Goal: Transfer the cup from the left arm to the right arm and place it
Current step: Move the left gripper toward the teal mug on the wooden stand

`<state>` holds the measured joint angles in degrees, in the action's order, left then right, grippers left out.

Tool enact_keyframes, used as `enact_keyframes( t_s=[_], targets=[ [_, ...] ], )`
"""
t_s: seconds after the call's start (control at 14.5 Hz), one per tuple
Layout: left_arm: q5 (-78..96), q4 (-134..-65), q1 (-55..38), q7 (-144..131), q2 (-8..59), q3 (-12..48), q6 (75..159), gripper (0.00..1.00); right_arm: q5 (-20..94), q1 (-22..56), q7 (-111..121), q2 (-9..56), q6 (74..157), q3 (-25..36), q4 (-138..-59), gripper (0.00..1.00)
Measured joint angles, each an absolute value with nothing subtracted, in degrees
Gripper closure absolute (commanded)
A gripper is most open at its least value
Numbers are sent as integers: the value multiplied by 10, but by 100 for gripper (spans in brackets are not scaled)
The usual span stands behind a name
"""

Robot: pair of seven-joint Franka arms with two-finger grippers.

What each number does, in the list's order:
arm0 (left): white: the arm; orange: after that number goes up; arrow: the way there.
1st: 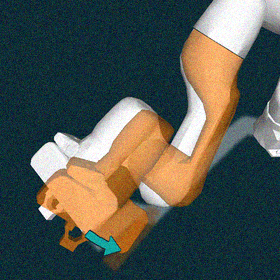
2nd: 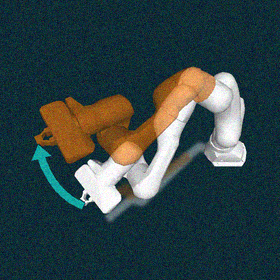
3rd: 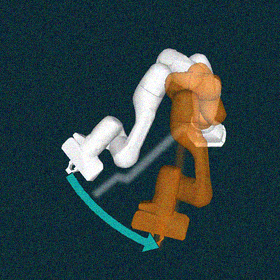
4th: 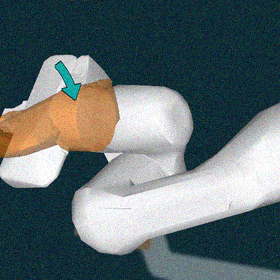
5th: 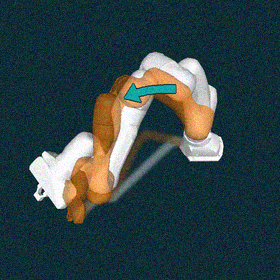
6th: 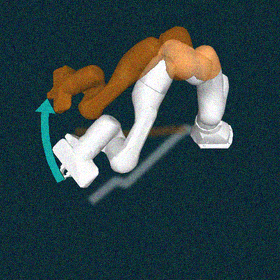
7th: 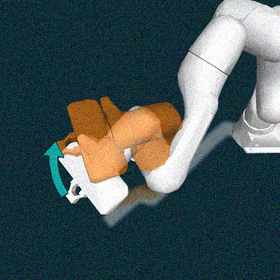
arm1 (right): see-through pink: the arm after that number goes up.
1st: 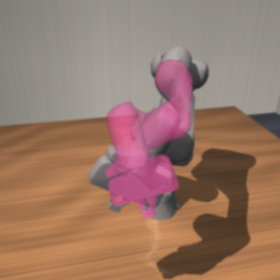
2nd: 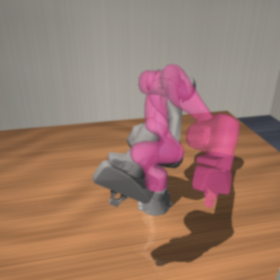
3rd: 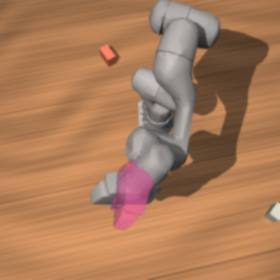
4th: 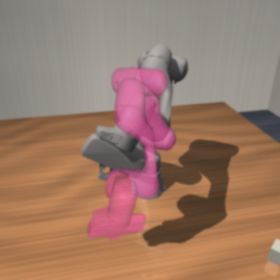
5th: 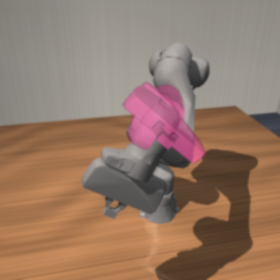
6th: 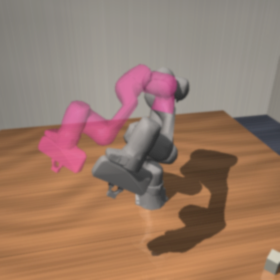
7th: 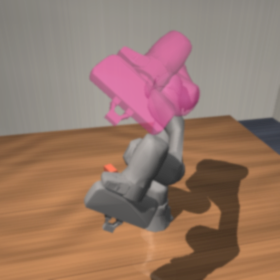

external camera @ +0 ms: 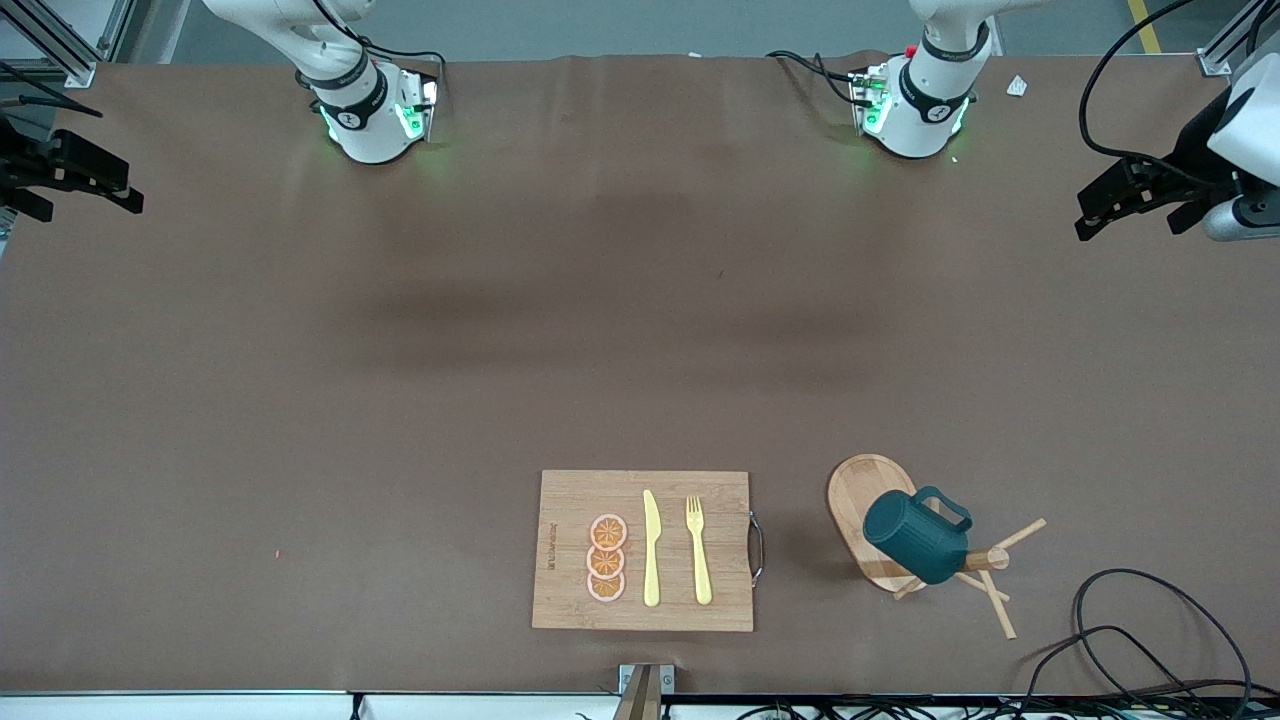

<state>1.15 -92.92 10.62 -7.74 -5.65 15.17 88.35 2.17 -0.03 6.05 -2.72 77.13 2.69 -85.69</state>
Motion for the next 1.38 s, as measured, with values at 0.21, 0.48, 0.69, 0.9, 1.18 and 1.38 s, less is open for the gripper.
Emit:
enact_keyframes(
  t_s=[0.21, 0.48, 0.69, 0.9, 1.18, 1.38],
  targets=[
    [11, -929, 106, -72, -56, 152, 883, 0, 22, -1, 60, -27, 769, 29, -859, 0],
    [11, -900, 107, -68, -21, 150, 886, 0, 21, -2, 60, -27, 764, 32, -861, 0],
    [12, -887, 107, -84, 30, 147, 940, 0, 20, -2, 60, -27, 763, 32, -861, 0],
    [21, -885, 107, -177, 75, 147, 1000, 0, 13, -1, 60, -27, 763, 31, -861, 0],
    [37, -884, 99, -351, 129, 153, 1099, 0, 11, -1, 60, -27, 763, 31, -861, 0],
    [48, -884, 87, -475, 172, 155, 1185, 0, 11, -1, 60, -27, 762, 31, -861, 0]
  ],
)
